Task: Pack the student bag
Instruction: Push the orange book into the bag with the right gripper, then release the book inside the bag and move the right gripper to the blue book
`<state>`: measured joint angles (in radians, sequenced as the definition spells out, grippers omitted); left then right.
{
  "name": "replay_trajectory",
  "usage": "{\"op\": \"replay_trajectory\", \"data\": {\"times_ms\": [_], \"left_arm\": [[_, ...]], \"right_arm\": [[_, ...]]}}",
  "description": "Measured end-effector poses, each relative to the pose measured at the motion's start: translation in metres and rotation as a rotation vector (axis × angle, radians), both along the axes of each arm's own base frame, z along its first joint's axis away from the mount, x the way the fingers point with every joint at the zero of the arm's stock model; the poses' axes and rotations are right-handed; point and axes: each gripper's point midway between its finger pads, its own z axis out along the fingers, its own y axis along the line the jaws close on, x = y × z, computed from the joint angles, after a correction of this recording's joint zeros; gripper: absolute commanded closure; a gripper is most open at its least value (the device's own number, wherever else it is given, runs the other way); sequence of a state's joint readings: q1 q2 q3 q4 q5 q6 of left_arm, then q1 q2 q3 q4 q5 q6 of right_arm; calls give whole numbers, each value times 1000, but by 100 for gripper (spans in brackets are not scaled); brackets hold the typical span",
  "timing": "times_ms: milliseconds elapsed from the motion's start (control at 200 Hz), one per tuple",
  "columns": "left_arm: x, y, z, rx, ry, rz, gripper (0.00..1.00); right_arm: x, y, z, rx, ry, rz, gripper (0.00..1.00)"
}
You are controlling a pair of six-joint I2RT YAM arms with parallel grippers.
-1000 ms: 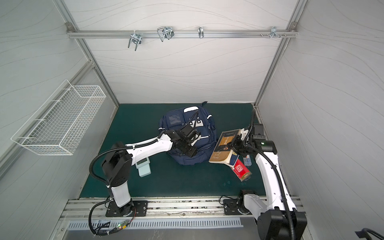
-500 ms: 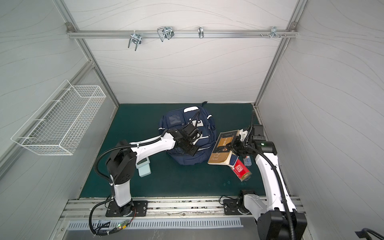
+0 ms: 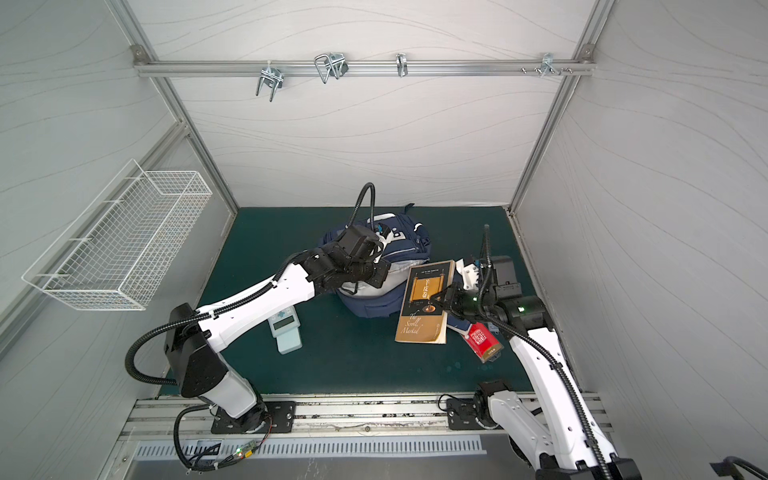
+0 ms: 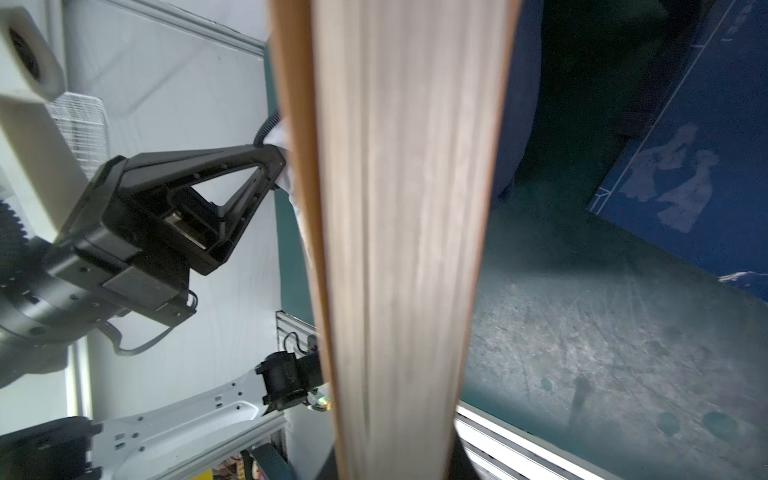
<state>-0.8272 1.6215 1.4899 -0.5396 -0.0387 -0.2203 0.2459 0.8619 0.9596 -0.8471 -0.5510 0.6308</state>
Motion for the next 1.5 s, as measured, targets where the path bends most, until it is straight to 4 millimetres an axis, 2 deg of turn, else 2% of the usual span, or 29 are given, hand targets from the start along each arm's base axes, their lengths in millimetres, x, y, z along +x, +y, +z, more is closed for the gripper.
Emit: {"op": "replay_trajectory", "data": {"times_ms": [120, 220, 350, 490, 725, 1035, 1155, 1411, 1456, 1461, 1501], "left_arm": [[2, -2, 7, -19, -11, 1, 100], [-1, -5, 7, -32, 2, -10, 100], [-4, -8, 7, -50, 24, -22, 100], [-8, -12, 7, -72, 47, -36, 100], [-15, -20, 10, -128, 90, -61, 100], [-18, -28, 22, -196, 128, -59, 100], [-18, -26, 21, -197, 140, -51, 100], [-8, -20, 21, -221, 161, 3, 100], [-5, -18, 20, -229, 169, 18, 100], [-4, -18, 20, -230, 169, 19, 100], [0, -15, 19, -247, 182, 36, 100]], "right_arm": [[-5, 8, -3, 77, 23, -9, 100], [-5, 18, -18, 150, 101, -23, 100], [7, 25, -42, 186, 215, -71, 100], [31, 29, -59, 193, 263, -126, 100], [75, 38, -81, 219, 225, -204, 100], [133, 83, -110, 199, 89, -244, 100], [154, 93, -112, 203, 34, -263, 100], [179, 123, -121, 210, -7, -247, 100], [181, 129, -124, 212, -4, -235, 88], [181, 130, -125, 212, -2, -233, 83], [182, 135, -130, 215, 8, -221, 65]]}}
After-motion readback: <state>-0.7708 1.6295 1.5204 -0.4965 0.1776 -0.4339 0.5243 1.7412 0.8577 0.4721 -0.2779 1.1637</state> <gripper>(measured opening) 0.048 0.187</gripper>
